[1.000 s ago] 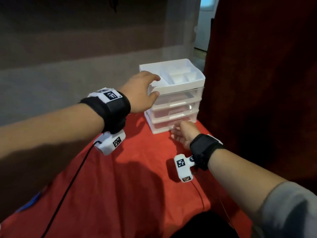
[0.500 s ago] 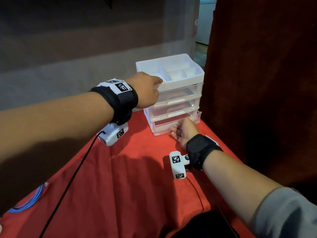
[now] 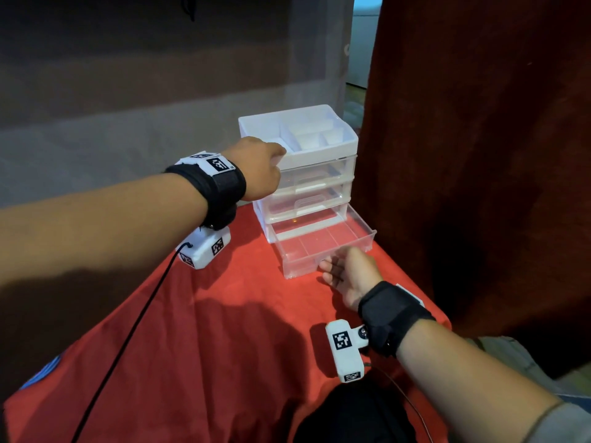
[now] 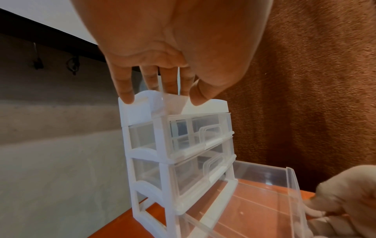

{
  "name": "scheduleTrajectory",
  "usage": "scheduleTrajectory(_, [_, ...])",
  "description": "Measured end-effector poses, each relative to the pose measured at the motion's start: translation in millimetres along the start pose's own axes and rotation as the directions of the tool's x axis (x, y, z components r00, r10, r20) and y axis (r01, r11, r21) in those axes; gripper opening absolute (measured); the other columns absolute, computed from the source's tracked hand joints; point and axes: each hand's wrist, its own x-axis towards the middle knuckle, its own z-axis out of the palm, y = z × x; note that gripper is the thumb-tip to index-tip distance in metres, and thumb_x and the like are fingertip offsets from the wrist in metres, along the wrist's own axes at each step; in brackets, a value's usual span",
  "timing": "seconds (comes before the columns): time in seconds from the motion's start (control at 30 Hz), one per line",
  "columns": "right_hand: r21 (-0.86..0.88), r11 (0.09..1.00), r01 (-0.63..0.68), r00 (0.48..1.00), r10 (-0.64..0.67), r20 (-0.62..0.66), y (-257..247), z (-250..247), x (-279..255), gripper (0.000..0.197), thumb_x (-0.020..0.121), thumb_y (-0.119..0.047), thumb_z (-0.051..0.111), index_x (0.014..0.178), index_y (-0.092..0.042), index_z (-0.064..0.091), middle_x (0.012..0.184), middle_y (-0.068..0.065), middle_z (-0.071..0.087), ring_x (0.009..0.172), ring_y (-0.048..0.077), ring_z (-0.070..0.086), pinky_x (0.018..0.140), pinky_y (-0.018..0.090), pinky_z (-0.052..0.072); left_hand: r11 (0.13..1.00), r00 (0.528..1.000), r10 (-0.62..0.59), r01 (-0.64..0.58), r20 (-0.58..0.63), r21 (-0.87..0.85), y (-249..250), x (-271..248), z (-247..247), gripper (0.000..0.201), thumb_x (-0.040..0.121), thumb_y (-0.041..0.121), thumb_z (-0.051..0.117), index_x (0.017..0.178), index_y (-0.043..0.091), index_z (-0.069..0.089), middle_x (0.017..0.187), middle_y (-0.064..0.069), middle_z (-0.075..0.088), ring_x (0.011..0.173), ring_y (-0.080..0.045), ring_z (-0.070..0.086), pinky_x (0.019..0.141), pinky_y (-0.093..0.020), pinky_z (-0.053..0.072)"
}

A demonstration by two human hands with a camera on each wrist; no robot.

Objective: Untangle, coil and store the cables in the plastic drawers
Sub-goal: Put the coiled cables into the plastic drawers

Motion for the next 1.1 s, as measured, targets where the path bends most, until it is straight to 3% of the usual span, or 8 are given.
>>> scheduleTrajectory(0.17, [-0.037, 0.999, -0.002, 1.0, 0.001, -0.024, 0.4, 6.1, -6.4, 0.013, 0.097, -0.008, 0.045, 0.097, -0.007, 0.057, 0.074, 0.008, 0.058, 0.064, 0.02, 0.06, 0.054, 0.031, 0.052, 1.0, 1.0, 0.018, -0.019, 0.021, 0.015, -2.4, -3.8, 1.0, 0.043, 0.096, 0.026, 0.047, 0.137, 0.018, 0.052, 0.137, -0.014, 0.053, 0.127, -0.036, 0.051, 0.102, -0.042, 0.047])
scheduleTrajectory(0.27, [-0.064, 0.997, 0.054, 0.99, -0.062, -0.126, 4.0, 14.3, -9.0, 0.012, 0.091, -0.006, 0.049, 0.1, -0.006, 0.058, 0.066, 0.009, 0.051, 0.047, 0.019, 0.048, 0.042, 0.025, 0.04, 0.997, 0.997, 0.072, -0.071, 0.003, -0.04, -10.8, -10.0, 7.5, 0.061, 0.098, 0.025, 0.05, 0.156, 0.023, 0.033, 0.162, -0.01, 0.03, 0.153, -0.03, 0.021, 0.122, -0.04, 0.026])
scheduleTrajectory(0.33, [-0.111, 0.985, 0.134, 0.977, -0.15, -0.15, 10.1, 24.5, -14.9, 0.013, 0.088, -0.01, 0.052, 0.101, -0.011, 0.055, 0.07, 0.009, 0.046, 0.051, 0.02, 0.042, 0.044, 0.025, 0.032, 0.99, 0.993, 0.086, -0.095, -0.082, -0.103, -22.4, -19.7, 10.5, 0.069, 0.098, 0.025, 0.053, 0.16, 0.025, 0.025, 0.169, -0.008, 0.015, 0.157, -0.025, 0.009, 0.126, -0.037, 0.016])
scheduleTrajectory(0.47, [-0.295, 0.92, 0.256, 0.966, -0.24, 0.091, 33.5, 65.3, -43.3, 0.009, 0.085, -0.022, 0.06, 0.087, -0.021, 0.051, 0.073, 0.01, 0.044, 0.058, 0.02, 0.039, 0.049, 0.027, 0.028, 0.983, 0.985, 0.018, -0.049, -0.172, -0.177, -68.7, -58.0, 8.4, 0.059, 0.096, 0.026, 0.055, 0.153, 0.024, 0.041, 0.16, -0.008, 0.035, 0.148, -0.027, 0.033, 0.12, -0.033, 0.029])
scheduleTrajectory(0.63, [-0.469, 0.803, 0.368, 0.882, -0.143, 0.448, 67.2, 139.0, -84.6, 0.02, 0.098, -0.02, 0.059, 0.079, -0.017, 0.053, 0.065, 0.005, 0.053, 0.048, 0.013, 0.042, 0.038, 0.021, 0.029, 0.979, 0.982, -0.159, 0.145, -0.098, -0.142, -163.3, -146.4, 6.2, 0.038, 0.097, 0.027, 0.055, 0.134, 0.023, 0.061, 0.135, -0.007, 0.061, 0.121, -0.028, 0.06, 0.104, -0.034, 0.045])
scheduleTrajectory(0.73, [-0.564, 0.718, 0.408, 0.815, -0.008, 0.579, 92.6, 187.0, -104.3, 0.02, 0.1, -0.021, 0.059, 0.081, -0.016, 0.055, 0.066, 0.002, 0.059, 0.05, 0.013, 0.048, 0.041, 0.024, 0.031, 0.927, 0.935, -0.353, 0.348, -0.016, -0.137, -220.4, -212.1, 8.2, 0.031, 0.097, 0.026, 0.055, 0.125, 0.021, 0.069, 0.121, -0.006, 0.071, 0.109, -0.027, 0.067, 0.094, -0.031, 0.05])
scheduleTrajectory(0.9, [-0.633, 0.534, 0.561, 0.704, 0.094, 0.704, 136.4, 255.4, -131.1, 0.022, 0.096, -0.024, 0.062, 0.076, -0.019, 0.053, 0.065, 0.003, 0.059, 0.056, 0.019, 0.052, 0.042, 0.025, 0.035, 0.816, 0.82, -0.561, 0.571, 0.115, -0.092, -287.0, -303.4, 34.6, 0.024, 0.098, 0.03, 0.055, 0.106, 0.016, 0.073, 0.102, -0.008, 0.074, 0.097, -0.03, 0.068, 0.075, -0.025, 0.045])
scheduleTrajectory(1.1, [-0.709, 0.328, 0.624, 0.713, 0.133, 0.689, 190.3, 317.1, -132.5, 0.026, 0.085, -0.034, 0.069, 0.083, -0.023, 0.045, 0.066, 0.005, 0.059, 0.052, 0.027, 0.059, 0.051, 0.039, 0.053, 0.729, 0.75, -0.631, 0.661, 0.2, -0.177, -311.2, -343.3, 78.6, 0.023, 0.092, 0.034, 0.063, 0.107, 0.019, 0.07, 0.102, -0.004, 0.07, 0.091, -0.025, 0.061, 0.077, -0.026, 0.046])
